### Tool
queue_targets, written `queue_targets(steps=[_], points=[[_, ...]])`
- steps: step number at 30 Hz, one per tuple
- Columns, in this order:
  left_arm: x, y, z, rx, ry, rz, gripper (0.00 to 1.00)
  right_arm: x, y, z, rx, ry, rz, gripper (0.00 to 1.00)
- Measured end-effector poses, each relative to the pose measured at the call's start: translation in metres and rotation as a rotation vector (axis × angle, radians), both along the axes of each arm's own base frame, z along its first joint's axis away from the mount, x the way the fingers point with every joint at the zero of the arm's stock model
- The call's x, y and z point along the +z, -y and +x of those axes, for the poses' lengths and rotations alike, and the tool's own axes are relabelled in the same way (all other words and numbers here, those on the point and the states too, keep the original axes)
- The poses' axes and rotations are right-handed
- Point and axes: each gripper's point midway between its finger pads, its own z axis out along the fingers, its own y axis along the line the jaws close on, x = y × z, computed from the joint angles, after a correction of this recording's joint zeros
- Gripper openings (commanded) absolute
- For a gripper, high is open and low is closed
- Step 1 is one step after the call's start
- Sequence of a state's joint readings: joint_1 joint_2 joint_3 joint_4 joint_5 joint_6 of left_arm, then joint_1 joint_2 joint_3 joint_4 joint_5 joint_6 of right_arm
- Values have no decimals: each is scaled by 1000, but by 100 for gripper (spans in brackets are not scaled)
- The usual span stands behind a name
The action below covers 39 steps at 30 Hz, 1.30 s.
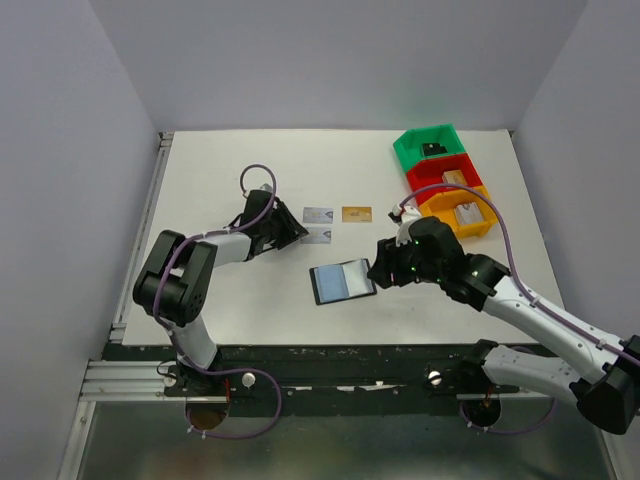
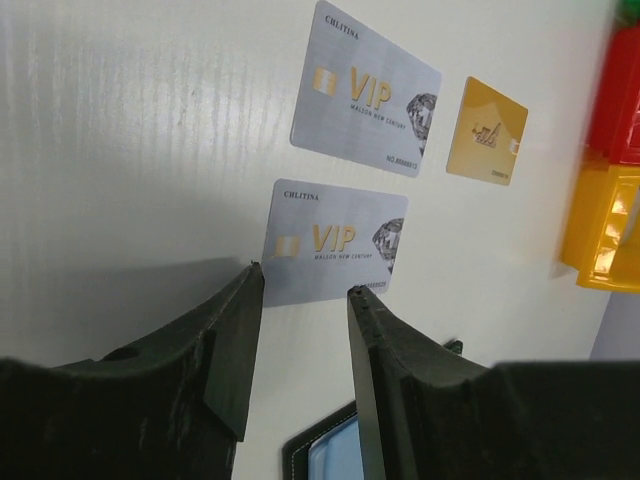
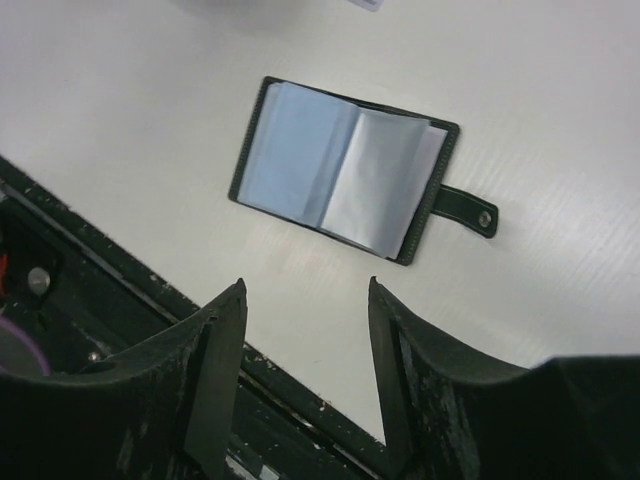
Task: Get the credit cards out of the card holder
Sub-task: Remove the credit card from the card holder.
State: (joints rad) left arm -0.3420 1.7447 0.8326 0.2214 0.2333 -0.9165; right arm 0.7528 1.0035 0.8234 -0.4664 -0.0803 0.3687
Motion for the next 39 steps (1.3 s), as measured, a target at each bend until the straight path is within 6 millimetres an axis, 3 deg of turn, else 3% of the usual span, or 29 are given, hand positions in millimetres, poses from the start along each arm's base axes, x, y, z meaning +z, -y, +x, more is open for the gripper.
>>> queue_targets(steps=[4, 7, 9, 14, 17, 21, 26, 33, 39], points=[[4, -15, -8, 36, -10, 47, 54, -17, 18, 12, -111, -19, -87, 66], [26, -35, -12, 99, 33, 80, 62, -30, 30, 20, -181, -58, -127, 71], [48, -50, -14, 150, 81, 116, 99, -37, 38, 28, -223, -82, -139, 71], [99, -80, -26, 232, 195, 192, 99, -62, 54, 40, -299, -155, -137, 68], [118, -93, -41, 277, 249, 190, 91, -84, 61, 41, -320, -228, -141, 66], [110, -96, -73, 260, 300, 114, 89, -108, 56, 43, -306, -302, -153, 64], [78, -73, -104, 135, 242, 25, 89, -124, 51, 45, -289, -348, -156, 62], [79, -51, -134, 16, 315, -64, 89, -144, 51, 51, -300, -399, -156, 56], [75, -46, -143, -11, 315, -88, 86, -148, 47, 58, -304, -400, -133, 45]])
